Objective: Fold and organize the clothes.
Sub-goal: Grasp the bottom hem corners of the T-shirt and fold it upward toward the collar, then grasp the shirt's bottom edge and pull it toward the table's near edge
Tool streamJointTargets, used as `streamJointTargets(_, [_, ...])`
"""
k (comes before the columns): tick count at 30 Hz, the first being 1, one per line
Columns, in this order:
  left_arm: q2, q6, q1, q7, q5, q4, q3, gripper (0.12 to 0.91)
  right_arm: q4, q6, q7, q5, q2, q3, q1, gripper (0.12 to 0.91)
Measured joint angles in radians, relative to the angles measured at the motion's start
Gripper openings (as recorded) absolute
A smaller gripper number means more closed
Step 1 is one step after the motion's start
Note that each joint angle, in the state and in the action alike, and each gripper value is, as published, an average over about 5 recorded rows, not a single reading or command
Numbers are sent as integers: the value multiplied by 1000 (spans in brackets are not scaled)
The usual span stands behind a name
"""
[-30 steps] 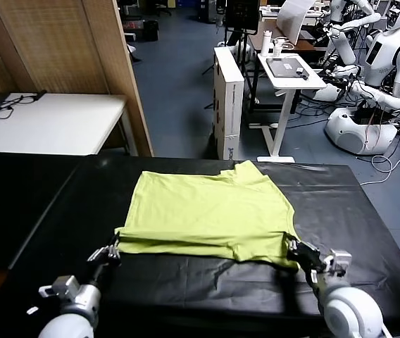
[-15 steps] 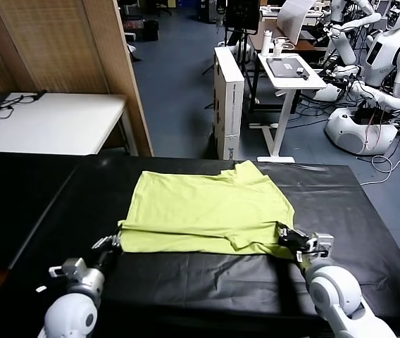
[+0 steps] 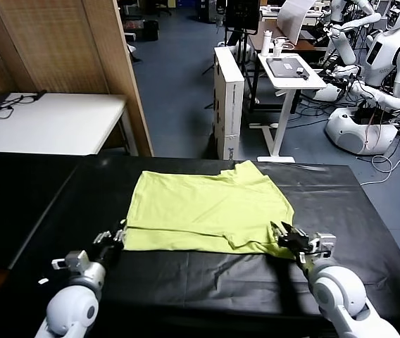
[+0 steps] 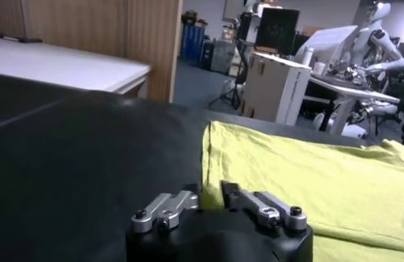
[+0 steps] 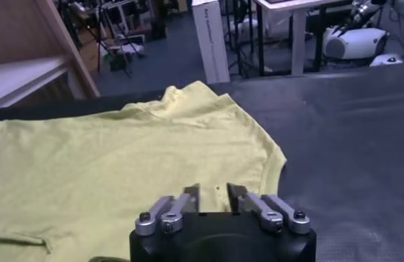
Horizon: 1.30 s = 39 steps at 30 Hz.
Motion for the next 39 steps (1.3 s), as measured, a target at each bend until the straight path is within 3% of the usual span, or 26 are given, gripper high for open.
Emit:
streamJointTargets(8, [-49, 17, 91, -14, 24, -74, -14, 907, 55, 6, -35, -6, -70, 49, -128, 907])
streamJointTargets(16, [-66, 11, 111, -5, 38, -75, -15, 907, 38, 11, -45, -32, -76, 41, -160, 884])
streamJointTargets(23, [-73, 6, 118, -1, 36, -65, -13, 907, 18, 13, -48, -50, -69, 29, -161, 686])
streamJointTargets(26, [-77, 3, 124, 6, 38, -66, -10, 880, 15, 13, -51, -58, -68, 24, -161, 538])
streamJointTargets(29, [-80, -2, 126, 11, 43, -64, -6, 788, 14, 13, -53, -64, -68, 22, -163, 352])
streamJointTargets(33, [-79, -10, 127, 16, 50, -56, -5, 554, 19, 14, -52, -64, -71, 25, -165, 173])
streamJointTargets(39, [-73, -16, 134, 26, 58, -55, -10, 201, 32, 8, -36, -59, -80, 30, -168, 140])
